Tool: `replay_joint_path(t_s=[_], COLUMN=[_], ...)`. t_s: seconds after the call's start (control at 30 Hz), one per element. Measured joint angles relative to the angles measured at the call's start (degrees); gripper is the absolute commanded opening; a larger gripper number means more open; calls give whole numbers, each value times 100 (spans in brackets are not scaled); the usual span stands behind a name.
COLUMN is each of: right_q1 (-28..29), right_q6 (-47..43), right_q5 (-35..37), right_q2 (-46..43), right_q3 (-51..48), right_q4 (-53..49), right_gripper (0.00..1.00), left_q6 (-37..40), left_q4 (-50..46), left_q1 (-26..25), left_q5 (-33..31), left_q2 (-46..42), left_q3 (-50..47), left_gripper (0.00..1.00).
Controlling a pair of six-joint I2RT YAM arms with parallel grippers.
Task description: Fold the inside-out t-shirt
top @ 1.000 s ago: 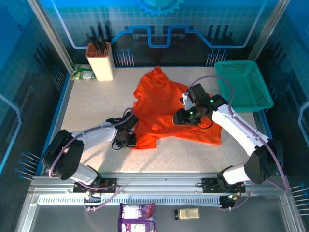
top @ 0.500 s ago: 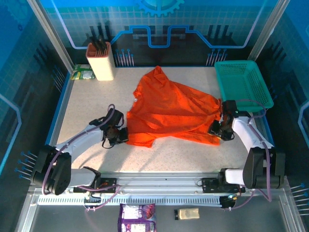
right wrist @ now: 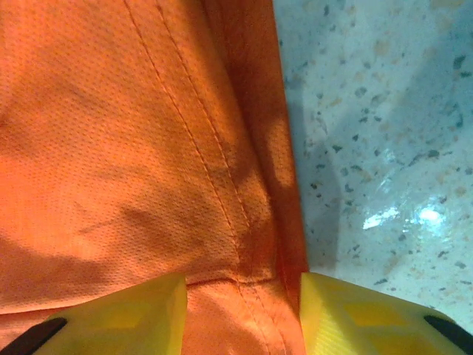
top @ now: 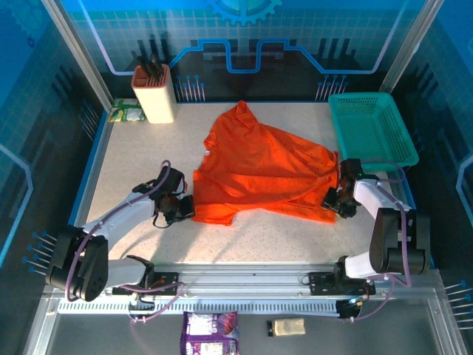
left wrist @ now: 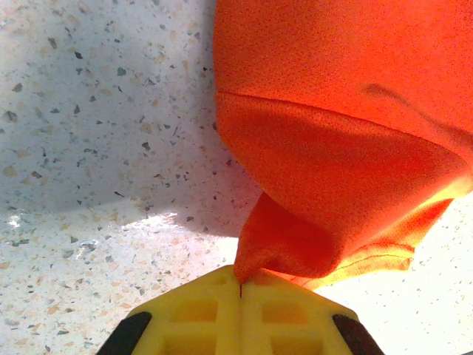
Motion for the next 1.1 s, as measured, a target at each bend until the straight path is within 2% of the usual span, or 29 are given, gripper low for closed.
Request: replay_joint_path(t_s=[0.23,0.43,0.53,0.6,0.67,0.73,0.83,0.9,1.1], right_q1=[-33,-33,-33,-33,-33,-33,-35,-37,-42], right_q6=[-92,-138,-138,-170,-168,-168,-166,-168,-149], right_q5=[-13,-70,-70,-66,-81,-131,-146,-103,42], right_q2=[284,245,-33,-251,-385,-426,-417,-363,-70], right_q3=[44,44,44,44,48,50,50,59,59], right_q4=[101,90,74,70,66,52,37,11,-9], right_gripper=[40,25,18,7,4,7,23,28,31], left_q6=[0,2,0,0,0,0,0,2,2], left_q4=[0,0,0,0,0,0,-2,0,-2], left_q1=[48,59,63,63,68,74,74,74,90], left_q5=[57,70,81,81,81,83,85,85,125], left_q2=[-4,-44,-68,-79,-79,-79,-79,-79,-79], left_q3=[0,0,0,0,0,0,0,0,0], left_gripper=[0,0,0,0,0,0,0,0,0])
